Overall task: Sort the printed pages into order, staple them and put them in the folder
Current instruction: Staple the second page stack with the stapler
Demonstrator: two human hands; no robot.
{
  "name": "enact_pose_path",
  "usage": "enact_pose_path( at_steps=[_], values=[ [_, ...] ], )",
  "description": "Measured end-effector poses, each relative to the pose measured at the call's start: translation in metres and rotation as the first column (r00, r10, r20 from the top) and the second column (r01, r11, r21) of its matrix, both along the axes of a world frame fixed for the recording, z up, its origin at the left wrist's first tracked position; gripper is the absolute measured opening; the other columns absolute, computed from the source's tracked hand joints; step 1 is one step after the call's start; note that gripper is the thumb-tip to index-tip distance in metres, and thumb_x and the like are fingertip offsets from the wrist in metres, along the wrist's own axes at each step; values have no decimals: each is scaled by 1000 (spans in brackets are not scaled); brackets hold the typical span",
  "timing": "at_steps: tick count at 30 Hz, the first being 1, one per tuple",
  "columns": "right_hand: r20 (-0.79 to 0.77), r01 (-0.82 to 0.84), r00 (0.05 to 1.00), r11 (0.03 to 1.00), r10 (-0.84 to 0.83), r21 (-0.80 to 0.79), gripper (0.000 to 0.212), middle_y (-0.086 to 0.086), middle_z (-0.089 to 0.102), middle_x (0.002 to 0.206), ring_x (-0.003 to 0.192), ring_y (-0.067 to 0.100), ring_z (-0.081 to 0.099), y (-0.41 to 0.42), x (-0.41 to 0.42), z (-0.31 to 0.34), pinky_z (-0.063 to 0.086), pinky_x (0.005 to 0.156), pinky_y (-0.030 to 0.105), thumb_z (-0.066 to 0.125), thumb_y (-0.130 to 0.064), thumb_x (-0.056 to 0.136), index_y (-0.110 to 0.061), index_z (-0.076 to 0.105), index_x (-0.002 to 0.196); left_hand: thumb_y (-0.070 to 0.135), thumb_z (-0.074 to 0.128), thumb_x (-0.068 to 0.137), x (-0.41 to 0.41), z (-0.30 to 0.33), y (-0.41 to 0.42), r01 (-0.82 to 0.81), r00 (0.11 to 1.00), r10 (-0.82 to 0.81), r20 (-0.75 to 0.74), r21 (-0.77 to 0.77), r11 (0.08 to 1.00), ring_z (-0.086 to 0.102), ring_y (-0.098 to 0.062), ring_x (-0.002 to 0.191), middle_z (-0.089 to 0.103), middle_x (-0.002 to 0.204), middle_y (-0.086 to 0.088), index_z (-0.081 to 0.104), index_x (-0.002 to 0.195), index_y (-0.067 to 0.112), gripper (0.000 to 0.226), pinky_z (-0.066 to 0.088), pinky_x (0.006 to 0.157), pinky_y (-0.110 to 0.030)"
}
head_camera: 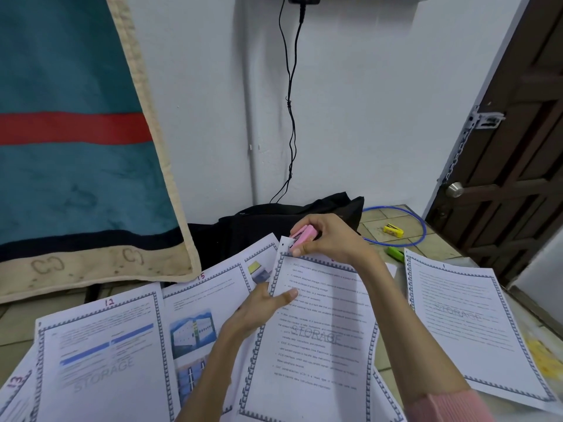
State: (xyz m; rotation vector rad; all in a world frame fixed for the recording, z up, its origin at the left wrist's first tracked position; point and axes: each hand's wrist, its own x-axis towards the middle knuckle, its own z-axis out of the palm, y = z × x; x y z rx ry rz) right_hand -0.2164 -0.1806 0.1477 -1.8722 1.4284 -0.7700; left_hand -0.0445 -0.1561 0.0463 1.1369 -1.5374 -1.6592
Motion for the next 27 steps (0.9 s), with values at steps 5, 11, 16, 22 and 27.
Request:
enact_pose_path(
  at_steps=[5,11,16,22,27],
  values=[
    [21,-1,1000,999,0,43,40,-8,63,82,68,-1,56,1,2,1,42,62,7,84,-22,67,-22,62,101,23,59,90,-2,4,3,13,1000,-13,-7,-8,1000,69,-7,93,72,97,12,61,98,33,13,55,79,-23],
    [11,20,1000,995,-22,93,33,-10,64,74,64,2,54,-1,-3,1,41,62,16,85,-25,65,-26,66,91,22,58,91,-3,4,7,6,1000,-6,-3,-5,1000,69,-4,89,72,94,13,63,95,32,13,55,77,-21],
    [53,-9,999,994,4,112,28,-21,61,90,90,-3,56,-2,0,-1,42,89,20,57,-28,92,-25,56,120,25,56,92,-3,4,9,-21,999,22,25,-18,1000,67,-1,91,70,97,15,64,97,34,13,54,79,-19],
    [216,378,912,918,-348,-117,55,-3,58,60,64,7,55,-5,35,-12,39,67,20,28,-35,102,-9,65,70,29,58,91,-7,1,10,-34,997,36,70,-21,999,67,-6,94,70,97,15,62,91,38,11,53,88,-28],
    [289,543,830,811,-477,-218,66,-2,55,46,54,14,56,-9,46,-29,42,61,24,28,-29,100,2,61,52,27,54,93,-11,5,12,-38,994,42,97,-45,998,61,10,77,64,86,23,55,86,40,16,48,63,-7]
  ],
)
